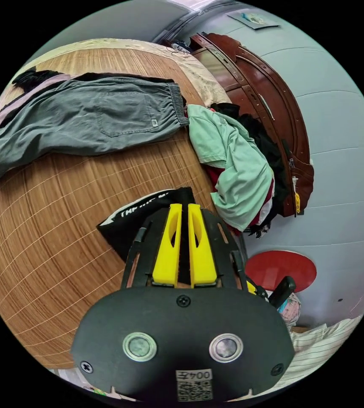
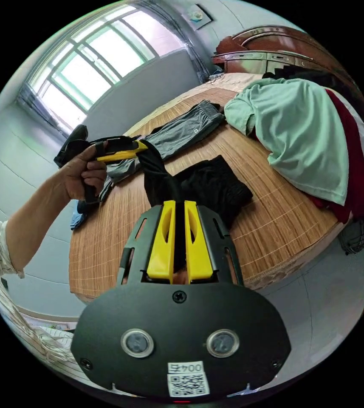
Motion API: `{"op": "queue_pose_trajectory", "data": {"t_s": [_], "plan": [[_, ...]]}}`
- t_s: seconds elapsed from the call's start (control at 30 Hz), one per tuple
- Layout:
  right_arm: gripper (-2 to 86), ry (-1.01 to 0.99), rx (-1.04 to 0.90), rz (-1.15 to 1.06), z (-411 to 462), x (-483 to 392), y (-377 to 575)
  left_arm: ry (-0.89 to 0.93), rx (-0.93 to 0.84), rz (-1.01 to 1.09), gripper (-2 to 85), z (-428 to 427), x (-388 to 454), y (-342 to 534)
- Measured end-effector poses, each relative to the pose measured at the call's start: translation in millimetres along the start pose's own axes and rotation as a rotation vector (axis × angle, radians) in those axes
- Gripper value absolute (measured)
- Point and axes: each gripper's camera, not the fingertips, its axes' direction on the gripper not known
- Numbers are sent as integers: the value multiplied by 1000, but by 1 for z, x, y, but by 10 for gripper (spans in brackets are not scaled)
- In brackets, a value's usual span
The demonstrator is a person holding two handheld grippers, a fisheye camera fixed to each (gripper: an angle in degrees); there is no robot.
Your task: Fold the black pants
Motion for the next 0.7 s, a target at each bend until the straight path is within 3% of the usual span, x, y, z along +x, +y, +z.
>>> {"op": "queue_pose_trajectory", "data": {"t_s": [0.27,0.37,0.57,0.63,0.7], "plan": [[49,-102,-65,249,14,142,-75,-111,-89,29,30,115,33,-41],[51,-132,-97,295,21,163,-87,-32,-97,-13,39,138,25,-45],[70,-115,-53,358,-7,170,-108,225,77,-38,69,123,17,-33],[75,-43,-17,369,-25,166,-114,232,139,-31,68,112,15,-24],[73,18,42,379,-45,158,-121,105,232,49,55,90,22,-3]]}}
